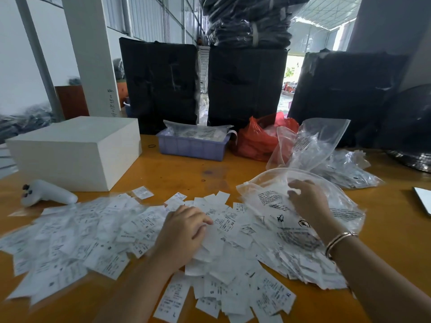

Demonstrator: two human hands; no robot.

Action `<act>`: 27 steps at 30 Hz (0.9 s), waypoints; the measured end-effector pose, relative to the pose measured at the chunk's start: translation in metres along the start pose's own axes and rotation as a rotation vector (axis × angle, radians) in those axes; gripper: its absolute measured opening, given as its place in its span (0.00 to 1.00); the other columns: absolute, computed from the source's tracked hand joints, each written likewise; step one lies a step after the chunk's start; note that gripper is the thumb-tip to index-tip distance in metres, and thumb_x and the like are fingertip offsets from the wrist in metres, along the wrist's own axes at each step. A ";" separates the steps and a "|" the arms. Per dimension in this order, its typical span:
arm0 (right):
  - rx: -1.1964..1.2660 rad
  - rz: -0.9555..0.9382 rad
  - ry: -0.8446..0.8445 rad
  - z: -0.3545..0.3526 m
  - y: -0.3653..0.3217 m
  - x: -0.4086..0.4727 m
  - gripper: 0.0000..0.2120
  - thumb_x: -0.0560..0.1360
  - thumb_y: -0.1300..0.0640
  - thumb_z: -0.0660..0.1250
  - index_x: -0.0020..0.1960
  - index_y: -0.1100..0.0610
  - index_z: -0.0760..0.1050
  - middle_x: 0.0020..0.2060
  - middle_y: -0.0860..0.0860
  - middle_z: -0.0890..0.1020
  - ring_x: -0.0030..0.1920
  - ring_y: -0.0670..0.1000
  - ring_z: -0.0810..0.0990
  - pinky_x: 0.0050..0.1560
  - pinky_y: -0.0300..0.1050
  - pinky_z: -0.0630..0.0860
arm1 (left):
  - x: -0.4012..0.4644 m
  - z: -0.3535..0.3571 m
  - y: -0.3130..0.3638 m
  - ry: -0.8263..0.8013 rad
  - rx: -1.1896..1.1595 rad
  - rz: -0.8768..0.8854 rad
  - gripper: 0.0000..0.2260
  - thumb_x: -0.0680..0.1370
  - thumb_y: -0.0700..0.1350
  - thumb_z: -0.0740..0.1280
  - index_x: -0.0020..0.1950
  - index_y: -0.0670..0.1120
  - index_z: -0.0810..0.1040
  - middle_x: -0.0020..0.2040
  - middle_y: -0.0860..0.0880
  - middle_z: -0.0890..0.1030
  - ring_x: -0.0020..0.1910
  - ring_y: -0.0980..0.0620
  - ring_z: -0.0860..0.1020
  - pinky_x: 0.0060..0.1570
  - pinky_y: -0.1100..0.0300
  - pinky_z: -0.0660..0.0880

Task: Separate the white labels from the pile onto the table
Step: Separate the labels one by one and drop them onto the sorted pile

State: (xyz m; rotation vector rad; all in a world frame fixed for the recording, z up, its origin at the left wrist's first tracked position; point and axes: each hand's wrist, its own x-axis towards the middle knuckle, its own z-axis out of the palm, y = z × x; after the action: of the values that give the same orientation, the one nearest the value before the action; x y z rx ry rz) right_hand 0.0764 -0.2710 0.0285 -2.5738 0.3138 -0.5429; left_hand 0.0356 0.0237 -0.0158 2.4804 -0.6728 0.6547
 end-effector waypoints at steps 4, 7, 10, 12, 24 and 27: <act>-0.354 0.026 -0.288 0.011 0.003 0.003 0.10 0.78 0.50 0.60 0.42 0.53 0.77 0.44 0.50 0.79 0.45 0.51 0.75 0.54 0.48 0.69 | -0.002 0.003 -0.002 -0.041 -0.073 -0.005 0.08 0.77 0.40 0.66 0.50 0.52 0.82 0.48 0.60 0.79 0.51 0.59 0.72 0.54 0.60 0.66; -0.254 0.063 -0.177 0.012 0.000 0.002 0.07 0.75 0.52 0.64 0.40 0.51 0.77 0.33 0.45 0.76 0.36 0.47 0.72 0.52 0.47 0.71 | -0.002 0.004 -0.003 -0.045 -0.092 -0.016 0.09 0.77 0.40 0.66 0.50 0.52 0.82 0.48 0.61 0.78 0.50 0.61 0.71 0.57 0.61 0.65; -0.118 0.136 -0.148 0.011 -0.001 0.003 0.08 0.73 0.55 0.66 0.35 0.52 0.77 0.31 0.45 0.77 0.34 0.45 0.71 0.50 0.47 0.68 | -0.001 0.004 -0.002 -0.054 -0.101 -0.016 0.08 0.77 0.41 0.66 0.50 0.53 0.82 0.47 0.64 0.76 0.51 0.62 0.71 0.57 0.60 0.65; -0.071 0.168 -0.160 0.009 0.000 0.004 0.10 0.73 0.54 0.67 0.33 0.53 0.77 0.29 0.46 0.78 0.34 0.46 0.72 0.50 0.47 0.67 | -0.002 0.004 -0.002 -0.052 -0.111 -0.019 0.08 0.77 0.41 0.66 0.50 0.53 0.82 0.46 0.65 0.75 0.50 0.62 0.71 0.57 0.60 0.66; 0.569 -0.378 -0.032 0.003 -0.059 -0.054 0.06 0.73 0.54 0.68 0.39 0.45 0.75 0.33 0.43 0.81 0.33 0.47 0.78 0.35 0.35 0.73 | -0.001 0.002 0.001 0.024 -0.222 -0.070 0.11 0.78 0.50 0.64 0.61 0.53 0.77 0.58 0.60 0.76 0.59 0.60 0.72 0.63 0.55 0.68; 0.685 -0.356 -0.275 0.021 -0.076 -0.073 0.03 0.74 0.53 0.67 0.42 0.49 0.77 0.35 0.44 0.84 0.35 0.58 0.80 0.37 0.53 0.76 | -0.002 -0.002 0.005 -0.034 -0.390 -0.131 0.21 0.74 0.67 0.58 0.65 0.65 0.66 0.63 0.69 0.68 0.64 0.69 0.66 0.63 0.71 0.62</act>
State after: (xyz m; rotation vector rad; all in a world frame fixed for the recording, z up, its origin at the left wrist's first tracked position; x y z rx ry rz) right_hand 0.0294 -0.1743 0.0271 -1.9902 -0.3759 -0.3285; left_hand 0.0304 0.0214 -0.0141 2.1544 -0.5815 0.3891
